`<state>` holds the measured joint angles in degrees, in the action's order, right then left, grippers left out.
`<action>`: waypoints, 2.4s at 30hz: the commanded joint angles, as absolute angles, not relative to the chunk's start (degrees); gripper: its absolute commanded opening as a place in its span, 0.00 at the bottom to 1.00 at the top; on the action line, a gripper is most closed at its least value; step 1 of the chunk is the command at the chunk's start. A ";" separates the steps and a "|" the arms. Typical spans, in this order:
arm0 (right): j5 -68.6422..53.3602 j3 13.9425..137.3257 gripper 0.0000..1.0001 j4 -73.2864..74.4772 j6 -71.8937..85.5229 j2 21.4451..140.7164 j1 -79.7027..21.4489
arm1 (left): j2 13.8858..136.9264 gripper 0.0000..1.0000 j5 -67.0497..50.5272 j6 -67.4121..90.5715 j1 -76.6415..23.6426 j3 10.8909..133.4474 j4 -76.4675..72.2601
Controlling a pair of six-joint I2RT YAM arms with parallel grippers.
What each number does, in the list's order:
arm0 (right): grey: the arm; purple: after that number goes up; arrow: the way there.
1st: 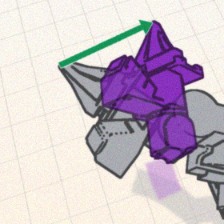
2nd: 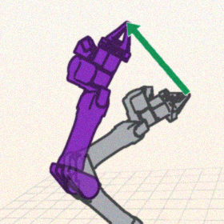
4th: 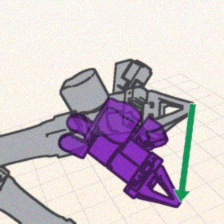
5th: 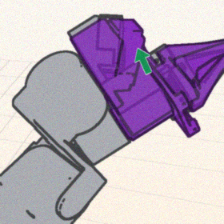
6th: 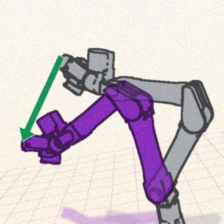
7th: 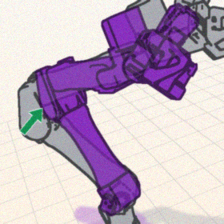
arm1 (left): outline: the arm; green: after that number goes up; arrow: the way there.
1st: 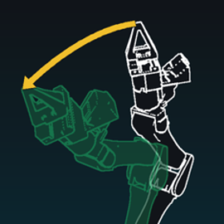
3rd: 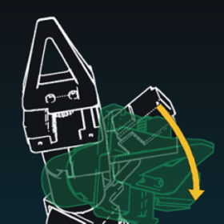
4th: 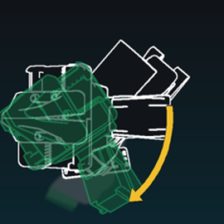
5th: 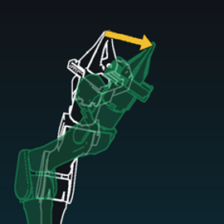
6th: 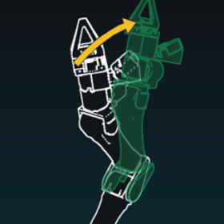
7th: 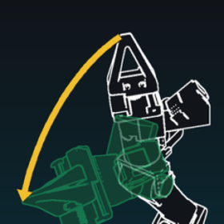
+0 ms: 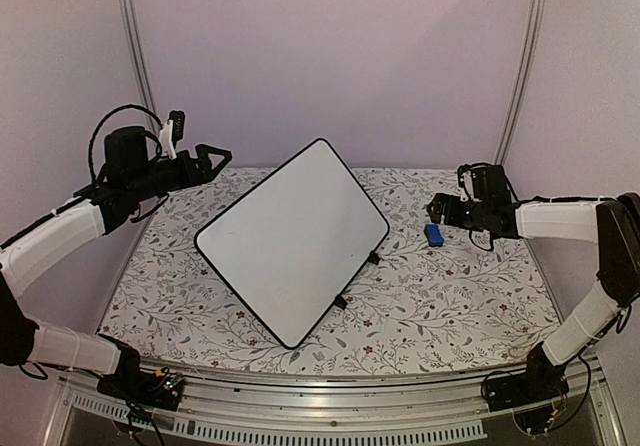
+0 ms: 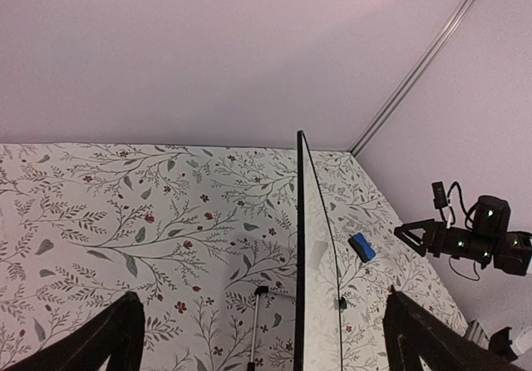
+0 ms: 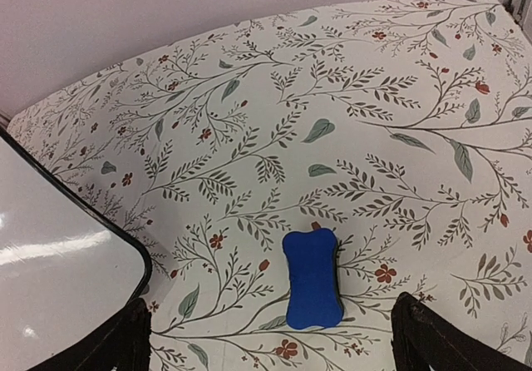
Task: Erase the whiteboard
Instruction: Reset both arms
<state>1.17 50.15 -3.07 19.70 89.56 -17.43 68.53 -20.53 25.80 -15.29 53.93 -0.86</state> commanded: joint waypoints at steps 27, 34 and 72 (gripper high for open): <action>0.91 48.08 0.99 -5.29 18.93 86.63 -16.00 | 68.26 1.00 -21.10 26.10 -14.79 53.44 -1.87; 0.70 48.46 0.99 -6.33 19.80 87.98 -16.02 | 68.04 1.00 -21.01 25.90 -14.90 53.53 -1.70; -1.77 55.83 0.99 4.56 16.53 87.20 -16.55 | 68.86 1.00 -10.51 25.30 -14.87 55.41 5.24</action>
